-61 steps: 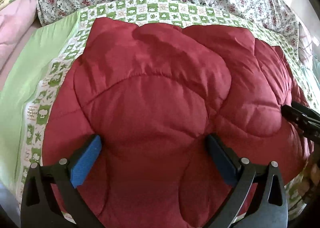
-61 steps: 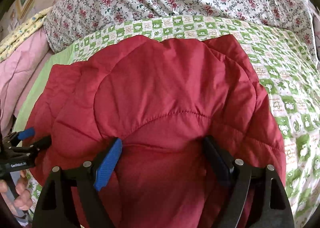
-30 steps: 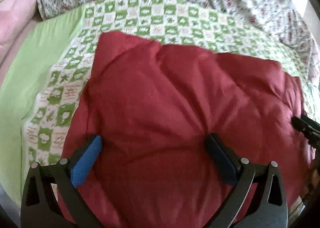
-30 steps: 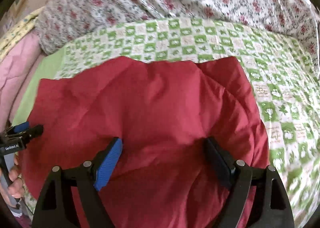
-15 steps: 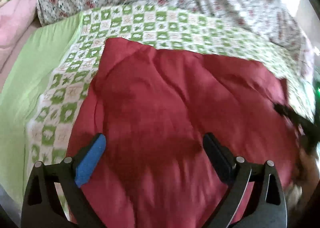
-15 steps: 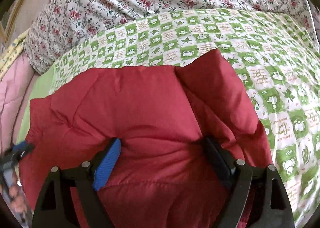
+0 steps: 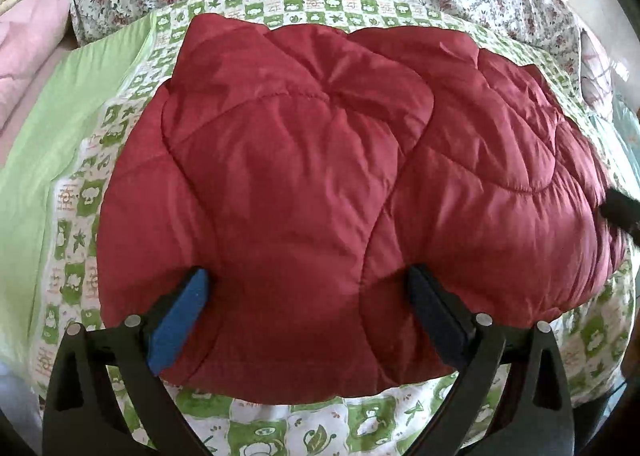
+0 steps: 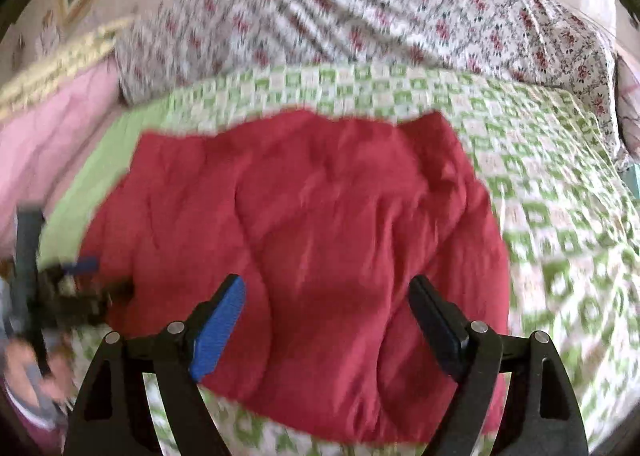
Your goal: Fold large clothes
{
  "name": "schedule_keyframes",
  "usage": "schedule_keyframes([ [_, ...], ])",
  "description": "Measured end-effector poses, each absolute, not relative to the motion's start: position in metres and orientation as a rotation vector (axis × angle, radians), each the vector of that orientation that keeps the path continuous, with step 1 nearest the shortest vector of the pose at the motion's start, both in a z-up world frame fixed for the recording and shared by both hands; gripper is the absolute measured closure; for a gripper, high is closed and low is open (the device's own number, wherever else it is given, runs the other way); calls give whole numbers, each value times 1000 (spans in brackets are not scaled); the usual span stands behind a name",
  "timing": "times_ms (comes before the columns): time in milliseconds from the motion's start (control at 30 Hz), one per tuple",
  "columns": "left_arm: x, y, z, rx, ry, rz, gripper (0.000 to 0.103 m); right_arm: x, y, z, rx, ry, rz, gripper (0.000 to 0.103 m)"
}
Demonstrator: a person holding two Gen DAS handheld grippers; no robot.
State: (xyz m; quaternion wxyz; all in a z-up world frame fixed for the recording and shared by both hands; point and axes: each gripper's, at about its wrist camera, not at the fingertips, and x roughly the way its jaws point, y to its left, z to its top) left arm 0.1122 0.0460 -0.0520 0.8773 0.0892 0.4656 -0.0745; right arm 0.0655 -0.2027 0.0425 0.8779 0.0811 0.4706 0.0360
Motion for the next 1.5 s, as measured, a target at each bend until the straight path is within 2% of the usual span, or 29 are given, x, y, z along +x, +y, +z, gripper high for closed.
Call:
schedule_keyframes([
  [100, 107, 50, -47, 173, 979, -166, 3, 61, -209, 15, 209, 1019, 82, 19],
  [233, 86, 57, -32, 154, 957, -190, 3, 55, -217, 9, 255, 1011, 81, 19],
  [367, 93, 57, -55, 161, 996, -174, 1, 57, -215, 6, 248, 1008, 77, 19],
  [600, 100, 46, -65, 203, 980, -131, 0, 55, -214, 8, 256, 1009, 68, 18],
  [1033, 62, 48, -40, 200, 948, -113, 0, 0, -196, 57, 280, 904, 97, 16],
  [1500, 33, 47, -39, 288, 938, -64, 0, -31, -174, 47, 236, 981, 149, 16],
])
